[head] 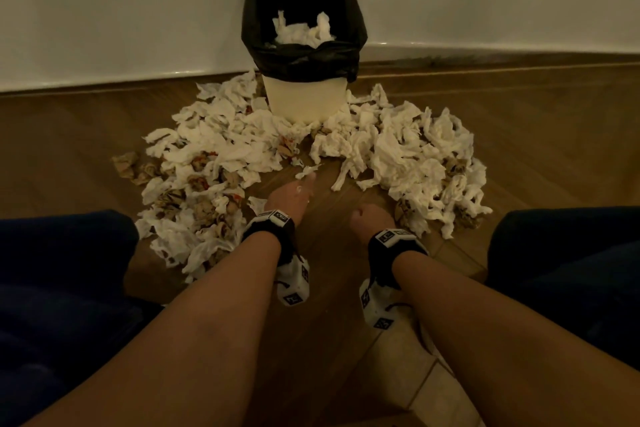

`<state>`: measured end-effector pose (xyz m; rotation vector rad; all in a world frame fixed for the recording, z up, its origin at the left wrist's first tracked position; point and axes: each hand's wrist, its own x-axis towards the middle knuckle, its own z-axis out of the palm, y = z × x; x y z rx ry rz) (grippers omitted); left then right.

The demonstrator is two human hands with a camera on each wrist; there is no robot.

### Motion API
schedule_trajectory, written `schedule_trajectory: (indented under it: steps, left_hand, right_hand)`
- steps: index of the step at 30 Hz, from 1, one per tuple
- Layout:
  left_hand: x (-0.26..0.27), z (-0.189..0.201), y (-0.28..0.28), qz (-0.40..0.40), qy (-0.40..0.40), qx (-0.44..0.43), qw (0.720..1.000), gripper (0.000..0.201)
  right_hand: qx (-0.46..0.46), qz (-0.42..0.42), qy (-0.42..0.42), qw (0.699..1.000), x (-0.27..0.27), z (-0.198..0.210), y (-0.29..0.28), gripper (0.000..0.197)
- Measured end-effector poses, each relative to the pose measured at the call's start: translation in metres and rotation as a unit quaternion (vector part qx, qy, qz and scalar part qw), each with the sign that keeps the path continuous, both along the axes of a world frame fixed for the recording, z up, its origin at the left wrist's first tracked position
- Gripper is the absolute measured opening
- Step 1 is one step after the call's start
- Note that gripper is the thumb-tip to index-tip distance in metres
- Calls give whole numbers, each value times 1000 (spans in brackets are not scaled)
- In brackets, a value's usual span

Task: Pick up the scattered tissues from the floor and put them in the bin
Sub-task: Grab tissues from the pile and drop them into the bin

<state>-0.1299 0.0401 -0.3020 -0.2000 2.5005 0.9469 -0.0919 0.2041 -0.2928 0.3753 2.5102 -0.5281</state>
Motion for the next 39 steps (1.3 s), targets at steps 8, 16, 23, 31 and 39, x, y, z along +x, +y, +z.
schedule_trajectory:
  steps: [8, 16, 23, 31, 39]
  left_hand:
    - [-12, 50, 3, 11, -58, -56, 997, 41]
    - [-34, 112, -8, 103, 45, 87, 990, 37]
    - [-90, 192, -26, 166, 109, 290, 936, 19]
    - [-147, 237, -32, 137, 266, 116, 947, 27]
    - [-167, 195, -12, 149, 242, 60, 957, 35]
  right_hand:
    - [36, 45, -12, 998, -7, 41, 12, 39]
    - [-68, -45, 82, 993, -43, 108, 12, 27]
    - [-229, -143, 239, 933, -111, 200, 3, 8]
    - [-172, -115, 281, 937, -196, 245, -11, 19]
    - [-170, -78, 216, 958, -206, 200, 0, 49]
